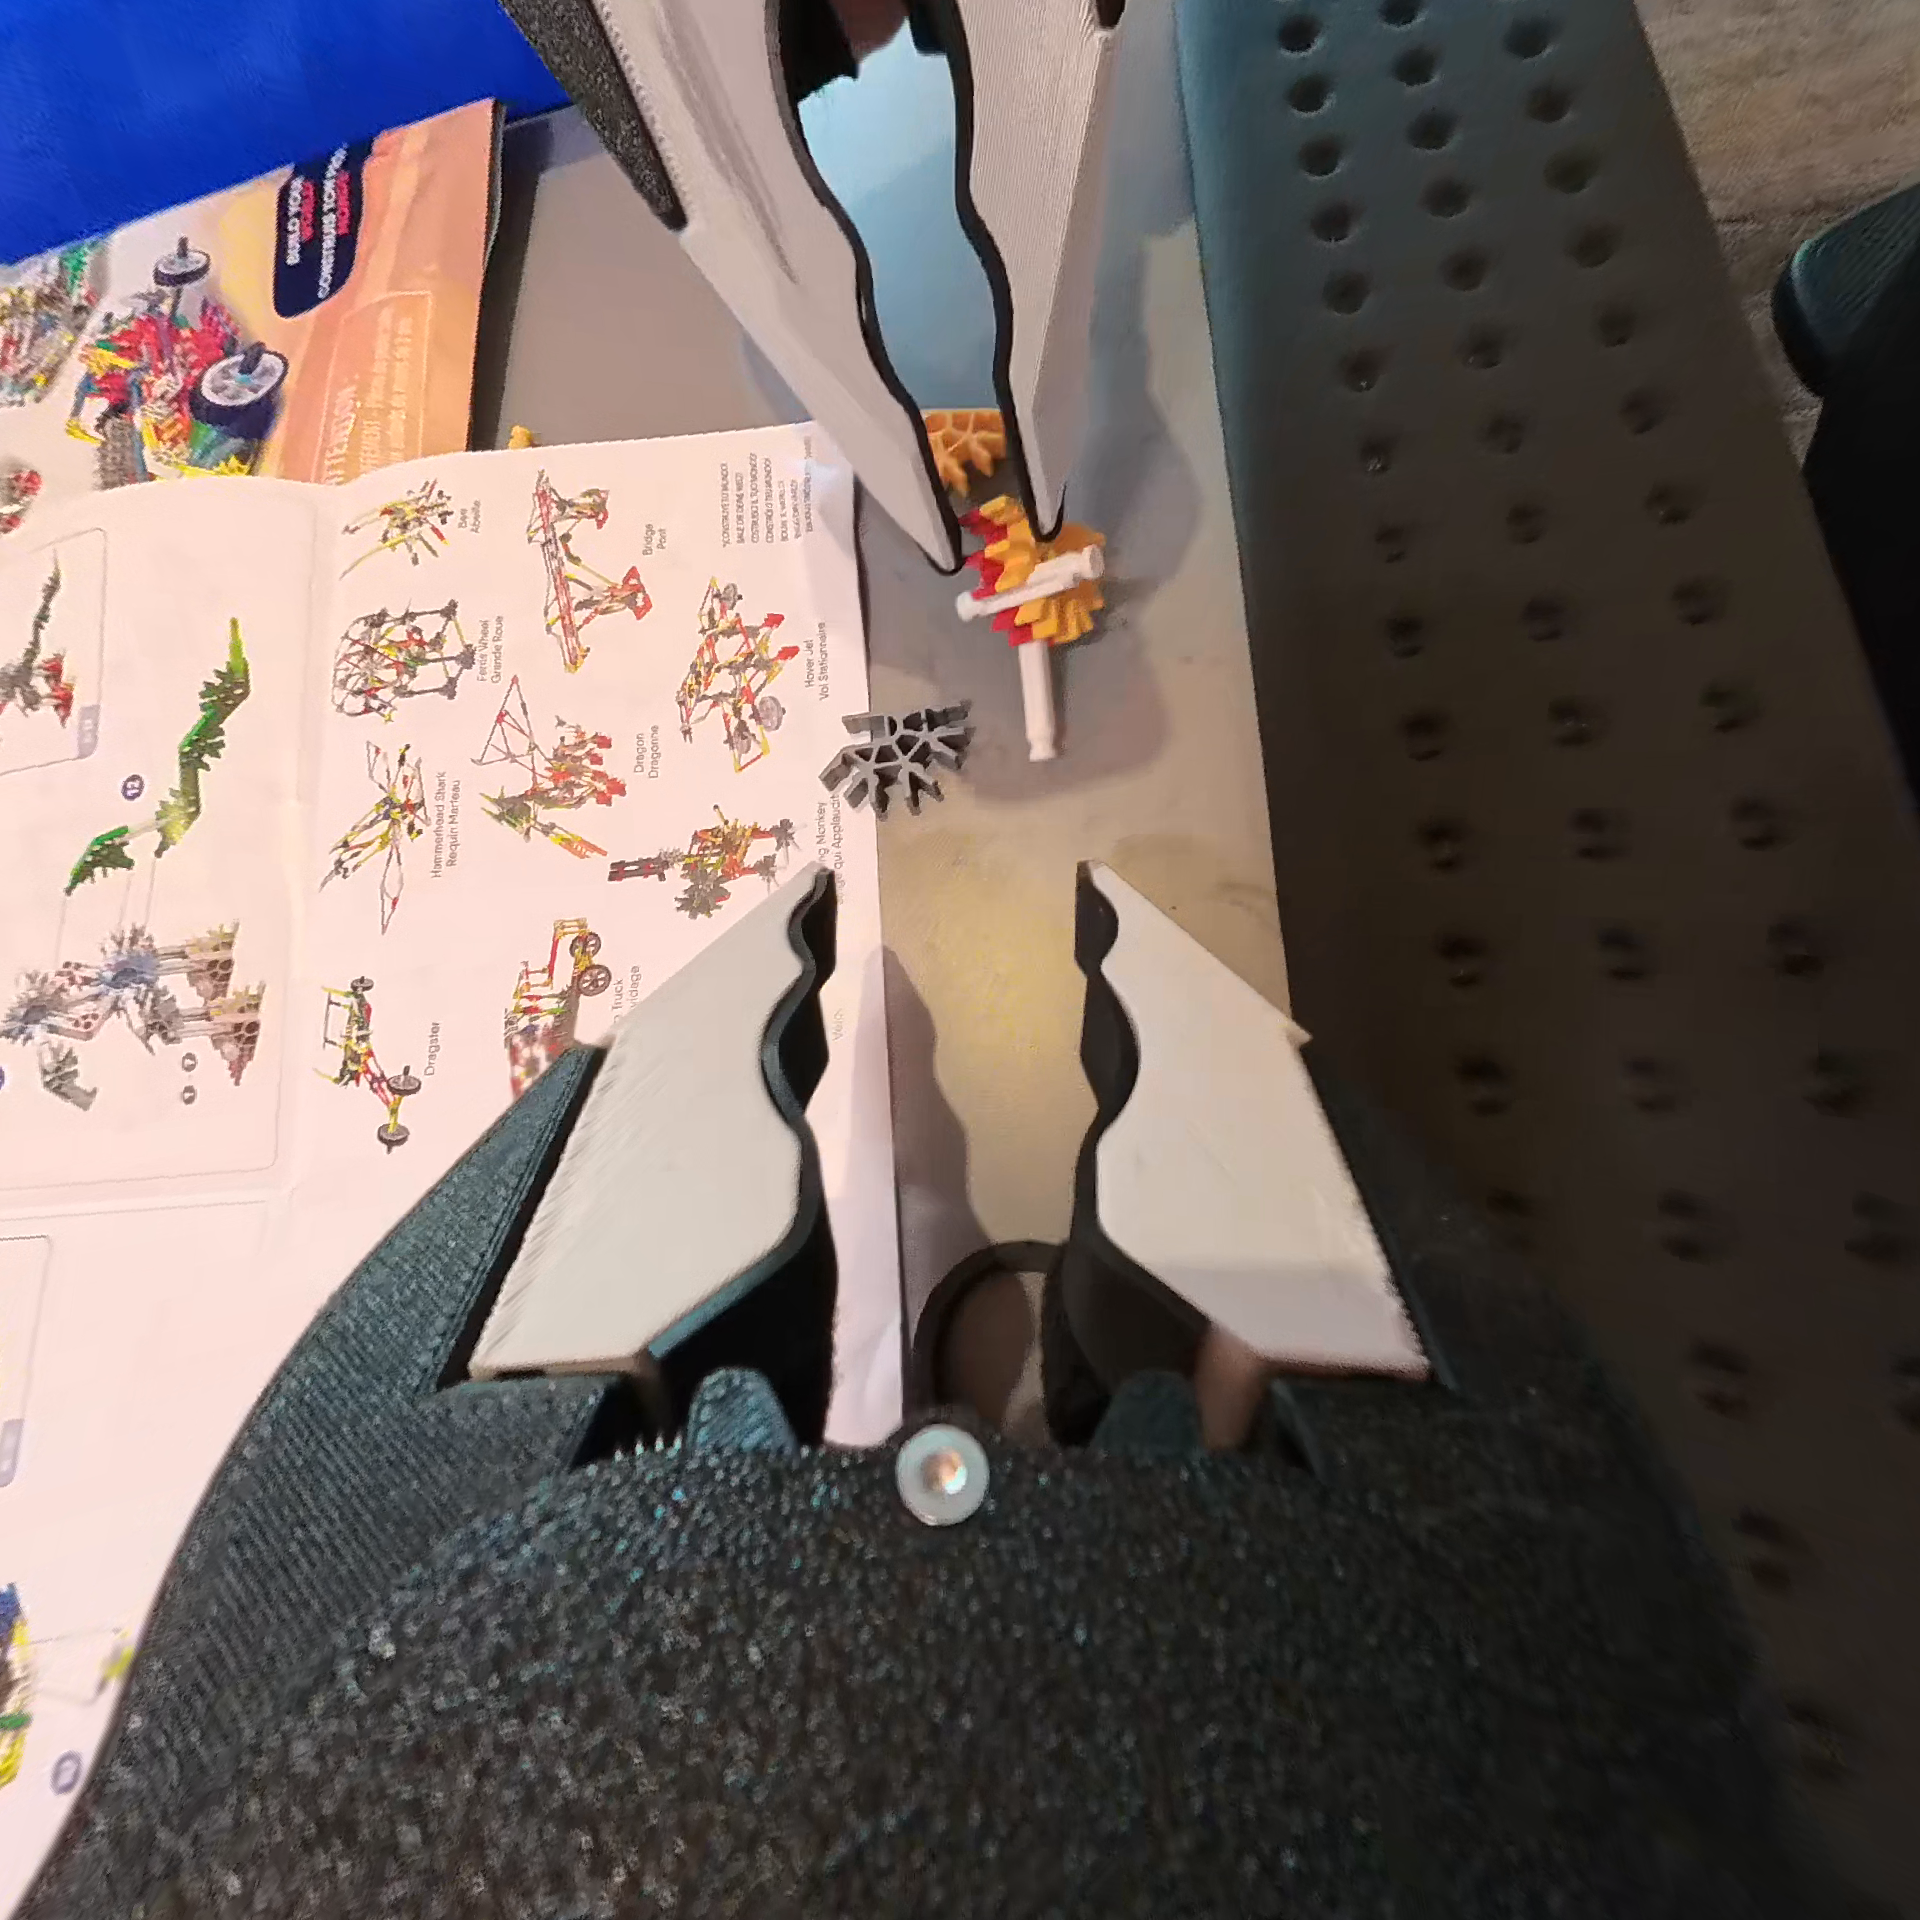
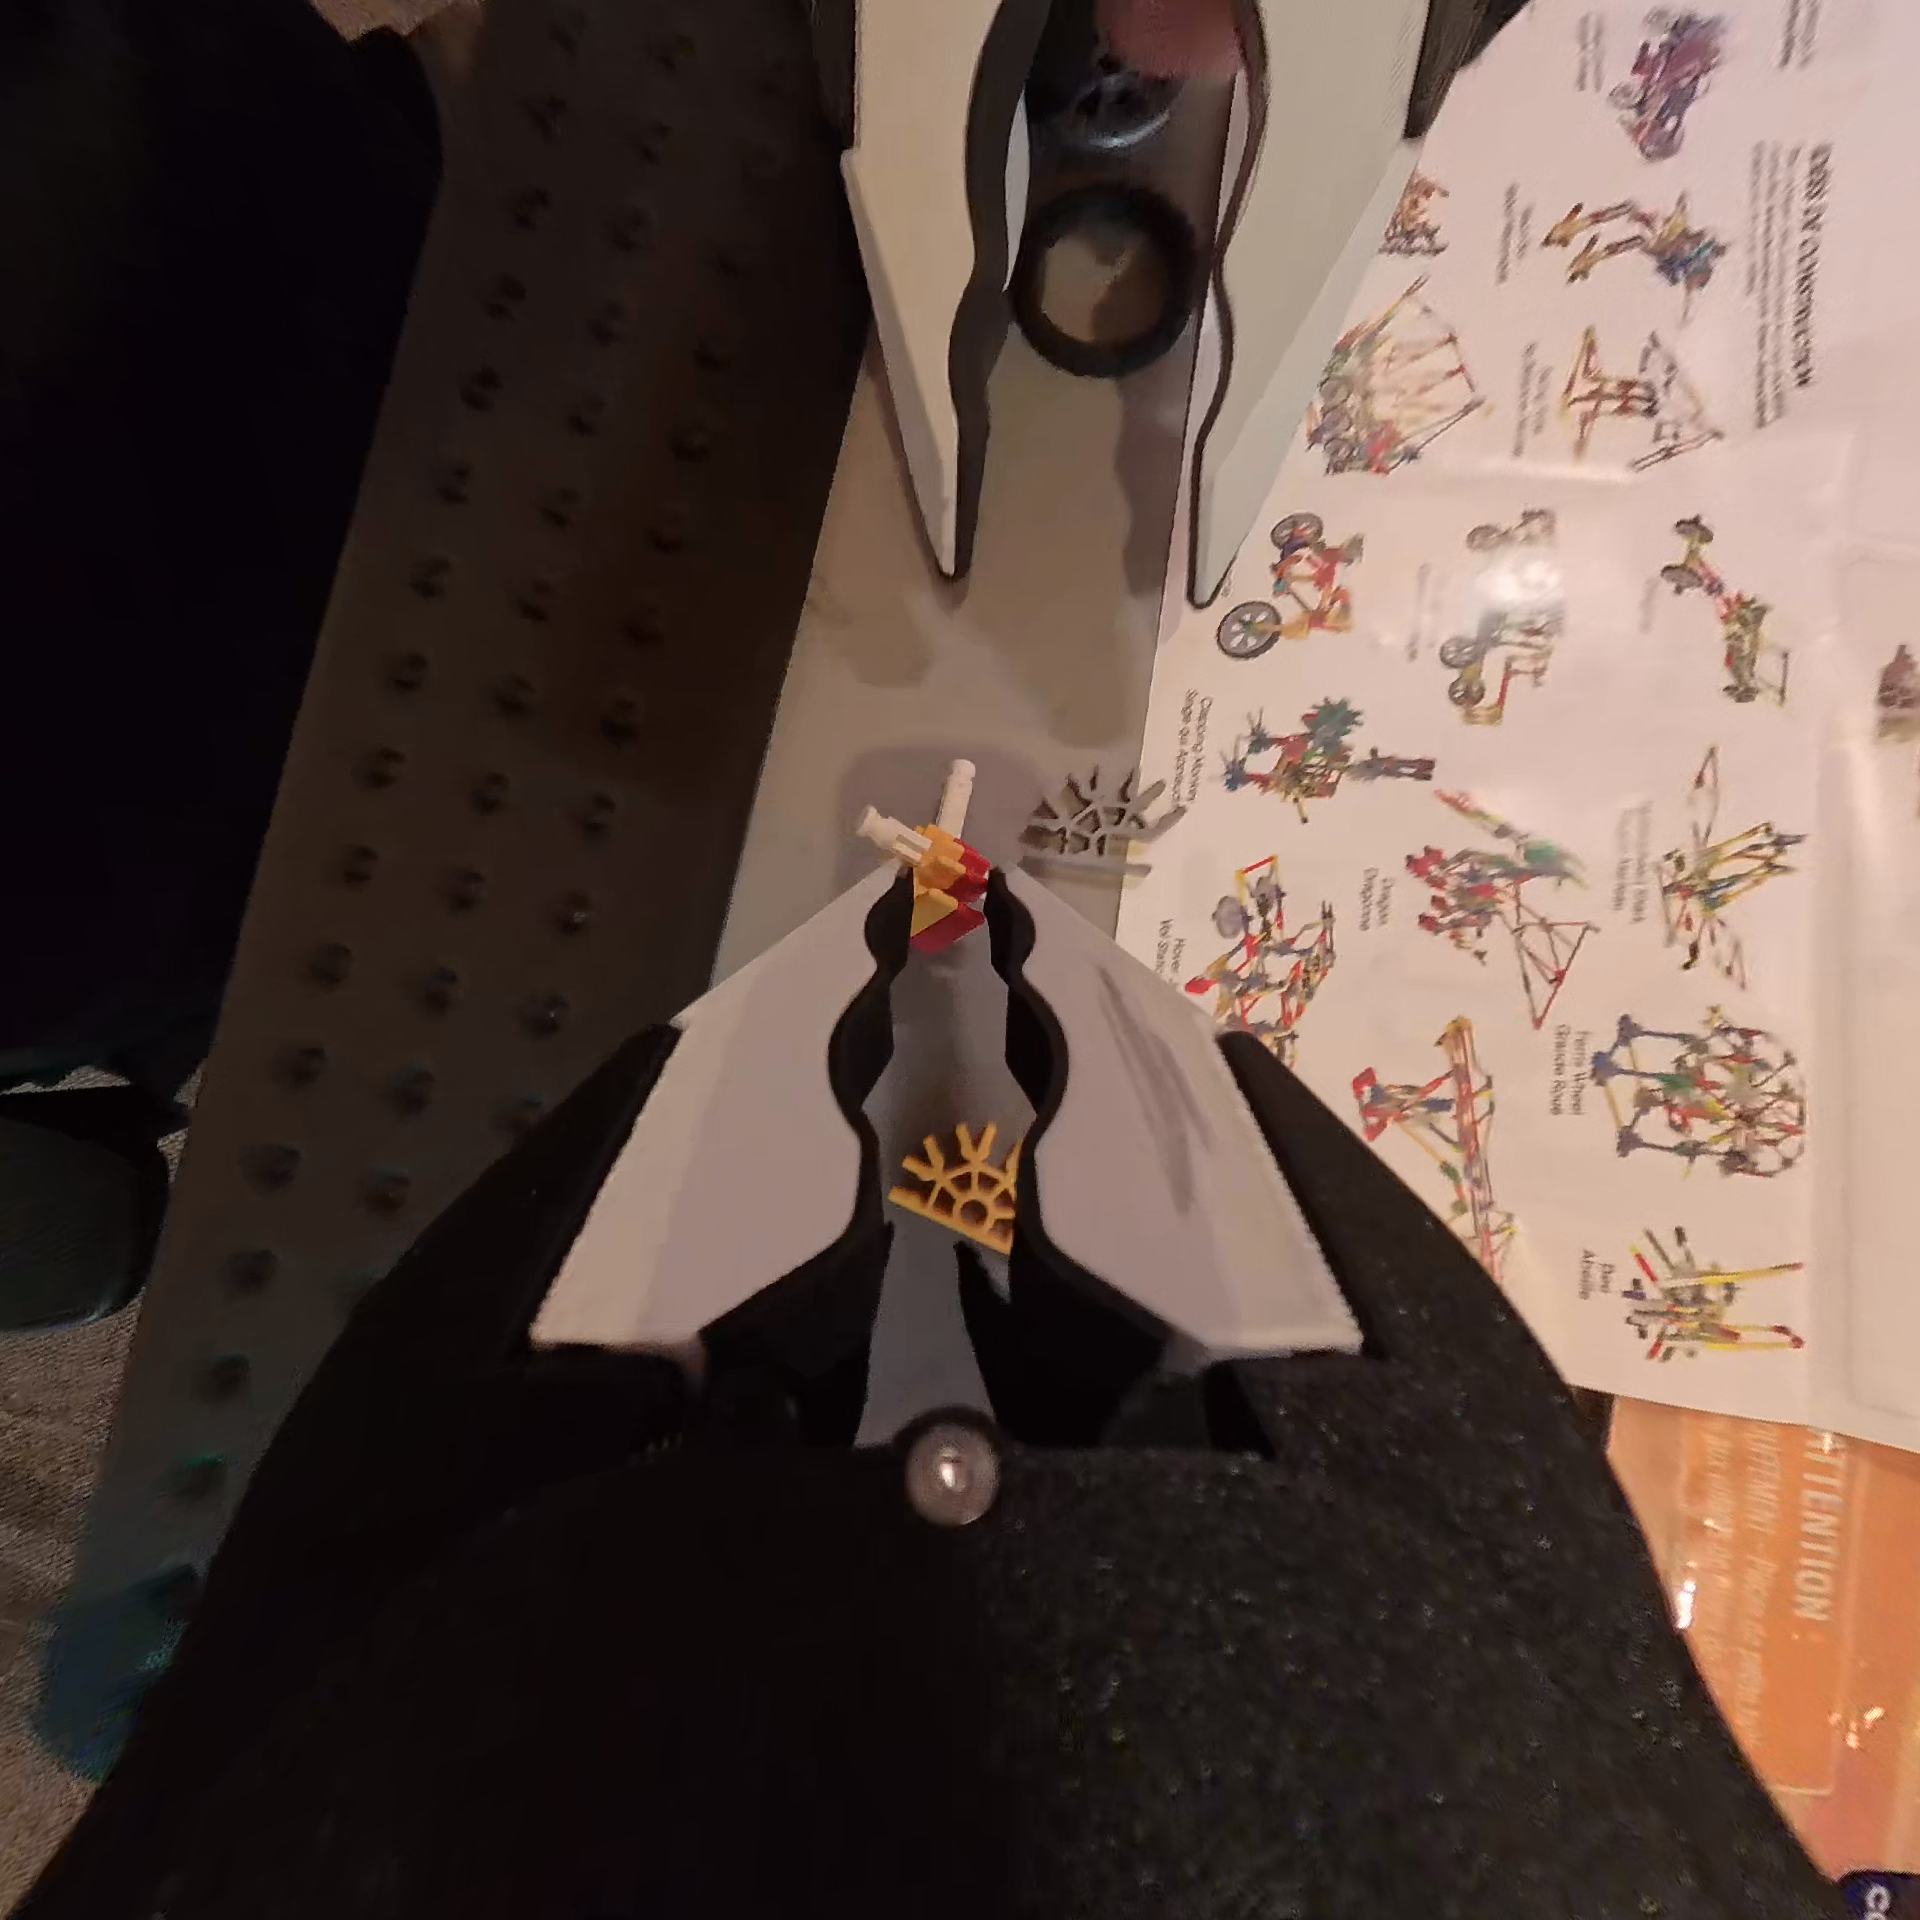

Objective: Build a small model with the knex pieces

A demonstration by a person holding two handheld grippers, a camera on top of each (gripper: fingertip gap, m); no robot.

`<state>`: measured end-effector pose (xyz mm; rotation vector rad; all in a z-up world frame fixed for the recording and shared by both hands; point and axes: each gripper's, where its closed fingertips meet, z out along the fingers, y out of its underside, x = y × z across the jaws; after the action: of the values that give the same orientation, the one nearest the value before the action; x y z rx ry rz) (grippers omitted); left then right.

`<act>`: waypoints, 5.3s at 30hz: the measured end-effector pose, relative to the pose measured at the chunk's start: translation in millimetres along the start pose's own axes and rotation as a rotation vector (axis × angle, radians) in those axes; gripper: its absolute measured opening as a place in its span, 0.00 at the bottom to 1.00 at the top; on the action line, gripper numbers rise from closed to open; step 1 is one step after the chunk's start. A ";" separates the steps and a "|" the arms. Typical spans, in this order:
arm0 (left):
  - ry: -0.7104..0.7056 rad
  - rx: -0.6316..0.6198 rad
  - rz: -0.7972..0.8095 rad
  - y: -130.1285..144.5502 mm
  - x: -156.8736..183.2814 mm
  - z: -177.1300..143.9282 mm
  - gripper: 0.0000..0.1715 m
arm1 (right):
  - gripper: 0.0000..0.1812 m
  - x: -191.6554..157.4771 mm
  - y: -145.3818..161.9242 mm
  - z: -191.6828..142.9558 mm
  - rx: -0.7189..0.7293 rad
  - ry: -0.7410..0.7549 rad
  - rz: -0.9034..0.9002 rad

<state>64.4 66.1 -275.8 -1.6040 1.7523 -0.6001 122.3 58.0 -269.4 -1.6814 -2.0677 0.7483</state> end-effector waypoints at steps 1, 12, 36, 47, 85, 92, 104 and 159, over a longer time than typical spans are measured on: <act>0.004 0.001 -0.006 -0.4 0.8 1.0 0.26 | 0.07 1.9 -2.2 -0.1 0.010 0.013 -0.008; -0.004 0.026 -0.064 -6.1 0.2 7.9 0.14 | 0.00 17.8 -22.4 -1.0 0.105 0.125 -0.074; -0.060 -0.085 0.014 9.1 -10.0 16.4 0.15 | 0.18 36.8 5.0 19.5 -0.020 0.131 0.067; -0.058 -0.096 -0.001 13.2 -12.0 20.6 0.15 | 0.09 33.2 0.2 30.7 -0.025 0.128 0.032; -0.089 -0.128 0.100 13.9 -10.5 16.3 0.18 | 0.10 38.4 -10.8 39.1 -0.009 0.166 0.039; -0.107 -0.117 0.074 11.4 -12.8 20.6 0.18 | 0.10 42.1 -11.3 40.9 -0.005 0.177 0.059; -0.100 -0.126 0.096 12.1 -9.4 22.0 0.11 | 0.17 48.6 -18.1 38.1 0.040 0.183 0.099; -0.267 -0.080 0.285 -3.9 -24.8 8.5 0.06 | 0.00 38.9 -23.4 22.5 0.125 0.061 0.119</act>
<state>73.6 90.9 -274.4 -1.3789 1.7748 -0.1733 82.3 88.8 -274.6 -1.7471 -1.8530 0.8349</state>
